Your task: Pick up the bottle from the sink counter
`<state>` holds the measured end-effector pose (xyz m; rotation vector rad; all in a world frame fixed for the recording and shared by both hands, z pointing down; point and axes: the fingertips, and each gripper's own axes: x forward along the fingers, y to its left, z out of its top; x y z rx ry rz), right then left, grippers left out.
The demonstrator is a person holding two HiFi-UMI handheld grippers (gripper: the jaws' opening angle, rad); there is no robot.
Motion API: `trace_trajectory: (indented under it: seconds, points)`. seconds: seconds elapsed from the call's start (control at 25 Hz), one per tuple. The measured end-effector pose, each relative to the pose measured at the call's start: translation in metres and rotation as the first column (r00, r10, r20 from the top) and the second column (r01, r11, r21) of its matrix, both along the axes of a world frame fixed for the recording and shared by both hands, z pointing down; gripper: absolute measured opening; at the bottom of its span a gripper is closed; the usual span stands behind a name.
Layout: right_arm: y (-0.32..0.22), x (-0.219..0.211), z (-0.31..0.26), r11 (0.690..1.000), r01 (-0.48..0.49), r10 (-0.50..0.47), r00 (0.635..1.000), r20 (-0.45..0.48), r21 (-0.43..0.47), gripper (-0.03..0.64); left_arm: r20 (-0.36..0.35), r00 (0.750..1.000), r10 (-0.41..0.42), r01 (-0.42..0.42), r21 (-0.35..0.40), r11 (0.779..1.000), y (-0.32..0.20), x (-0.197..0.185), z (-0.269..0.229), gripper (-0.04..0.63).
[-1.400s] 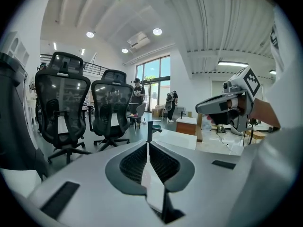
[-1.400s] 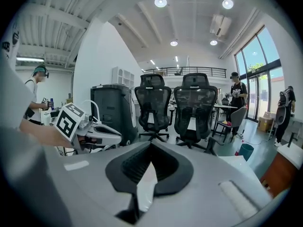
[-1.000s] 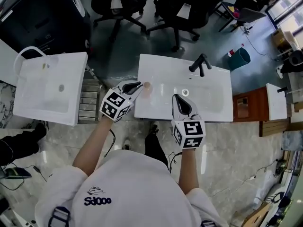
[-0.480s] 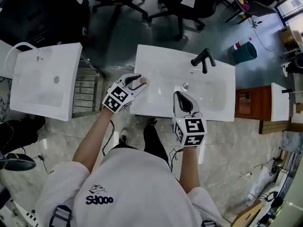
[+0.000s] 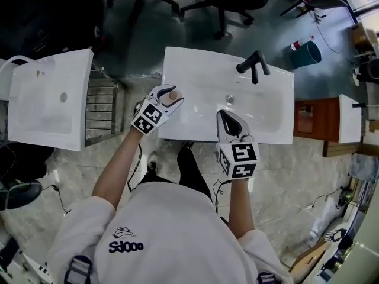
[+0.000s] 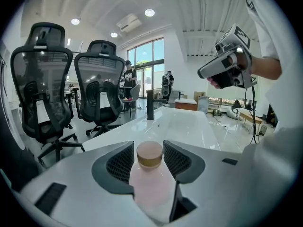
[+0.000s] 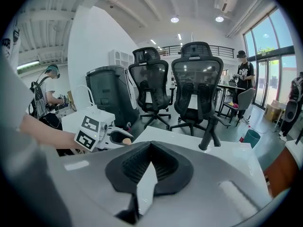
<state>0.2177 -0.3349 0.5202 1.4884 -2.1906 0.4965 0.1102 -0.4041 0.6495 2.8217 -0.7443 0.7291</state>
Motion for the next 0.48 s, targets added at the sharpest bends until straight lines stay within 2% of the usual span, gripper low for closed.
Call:
trace_trajectory:
  seconds: [0.48]
  points:
    - [0.008, 0.012, 0.007, 0.999, -0.034, 0.034, 0.999, -0.006, -0.021, 0.011, -0.044, 0.998, -0.036, 0.036, 0.022, 0.999, -0.004, 0.008, 0.019, 0.183]
